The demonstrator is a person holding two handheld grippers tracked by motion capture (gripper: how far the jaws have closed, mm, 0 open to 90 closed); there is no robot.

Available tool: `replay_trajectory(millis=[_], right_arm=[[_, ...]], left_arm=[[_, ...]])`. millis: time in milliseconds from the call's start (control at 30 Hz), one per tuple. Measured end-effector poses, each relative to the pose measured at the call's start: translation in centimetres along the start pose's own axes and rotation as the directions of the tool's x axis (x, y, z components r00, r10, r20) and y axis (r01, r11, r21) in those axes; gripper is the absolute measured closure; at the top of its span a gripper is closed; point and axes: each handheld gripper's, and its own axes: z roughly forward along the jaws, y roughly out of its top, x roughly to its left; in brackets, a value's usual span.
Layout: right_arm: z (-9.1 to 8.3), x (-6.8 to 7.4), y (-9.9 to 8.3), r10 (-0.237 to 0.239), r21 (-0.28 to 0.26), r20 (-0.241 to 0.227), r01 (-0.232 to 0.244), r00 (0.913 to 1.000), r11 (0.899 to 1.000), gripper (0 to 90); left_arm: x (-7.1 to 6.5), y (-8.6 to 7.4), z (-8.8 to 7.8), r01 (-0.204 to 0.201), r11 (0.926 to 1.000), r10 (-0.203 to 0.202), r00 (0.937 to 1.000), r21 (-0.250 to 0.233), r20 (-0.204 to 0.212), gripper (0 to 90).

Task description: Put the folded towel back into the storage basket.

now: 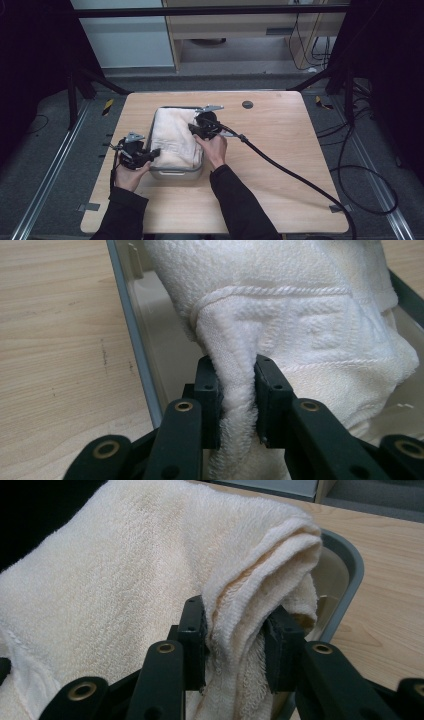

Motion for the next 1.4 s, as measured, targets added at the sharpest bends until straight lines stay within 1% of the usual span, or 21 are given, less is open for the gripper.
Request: replay_trajectory(millis=[133,267,400,500,600,667,767,833,900,967,1033,1133,1267,1333,1367,1400], right_arm=[[0.2,0.0,-0.2,-0.014,0.009,0.009,0.014,0.9999,1.000,66.3],[0.4,0.1,-0.4,-0.019,0.015,0.012,0.019,0.9997,1.000,65.9],[0.7,0.0,-0.6,-0.036,0.020,0.016,0.036,0.9992,0.999,64.8],[0.7,0.0,-0.6,-0.046,0.025,0.016,0.046,0.9988,0.999,63.7],[0.9,-0.1,-0.7,-0.051,0.033,0.014,0.051,0.9986,0.998,62.4],[1.0,-0.1,-0.8,-0.064,0.038,0.016,0.064,0.9978,0.997,61.1],[1.2,-0.1,-0.9,-0.085,0.044,0.024,0.084,0.9961,0.996,58.4],[1.1,-0.1,-0.9,-0.094,0.043,0.023,0.092,0.9953,0.995,56.4],[1.0,-0.1,-0.8,-0.105,0.041,0.025,0.104,0.9942,0.994,53.9],[0.7,-0.1,-0.6,-0.129,0.020,0.036,0.128,0.9910,0.992,52.3],[0.2,-0.1,-0.3,-0.126,0.007,0.029,0.125,0.9917,0.992,50.6],[-0.7,-0.2,0.3,-0.136,-0.019,0.032,0.137,0.9902,0.990,46.9],[-1.9,-0.4,0.8,-0.130,-0.044,0.019,0.130,0.9914,0.990,41.2],[-2.7,-0.5,0.9,-0.132,-0.061,0.023,0.133,0.9910,0.989,37.7],[-3.3,-0.7,1.0,-0.128,-0.074,0.024,0.130,0.9914,0.989,35.8],[-3.7,-0.8,1.0,-0.127,-0.076,0.022,0.128,0.9917,0.989,34.5]], left_arm=[[-0.1,0.0,0.3,-0.010,0.9999,0.010,0.9999,0.012,-0.008,74.1],[0.0,-0.2,0.5,0.000,0.9998,0.000,1.0000,0.018,-0.009,73.4],[-0.1,-0.1,0.5,0.007,0.9997,-0.007,0.9998,0.025,-0.016,71.6],[-0.1,0.0,0.5,0.015,0.9994,-0.014,0.9995,0.030,-0.030,68.0],[-0.1,0.1,0.4,0.020,0.9993,-0.019,0.9986,0.030,-0.050,62.7],[-0.2,0.1,0.3,0.031,0.9992,-0.029,0.9983,0.024,-0.050,60.3],[-0.4,0.3,0.1,0.022,0.9996,-0.021,0.9977,0.018,-0.065,57.8],[-0.4,0.4,-0.2,0.016,0.9999,-0.016,0.9973,0.005,-0.072,56.1],[-0.5,0.5,-0.7,0.024,0.9994,-0.025,0.9983,-0.025,-0.053,55.9],[-0.7,0.8,-1.4,0.016,0.9982,-0.019,0.9987,-0.057,-0.047,55.4],[-0.9,1.0,-1.8,0.014,0.9970,-0.018,0.9990,-0.076,-0.042,54.2],[-1.2,1.2,-2.5,0.002,0.9942,-0.006,0.9995,-0.108,-0.031,52.4],[-1.5,1.4,-3.1,-0.006,0.9890,0.004,0.9999,-0.148,-0.012,48.1],[-1.6,1.4,-3.4,-0.010,0.9831,0.009,1.0000,-0.183,-0.004,46.0],[-1.6,1.5,-3.5,-0.012,0.9817,0.012,0.9999,-0.190,-0.001,44.6],[-1.7,1.5,-3.6,-0.014,0.9796,0.015,0.9999,-0.201,0.003,43.2]])
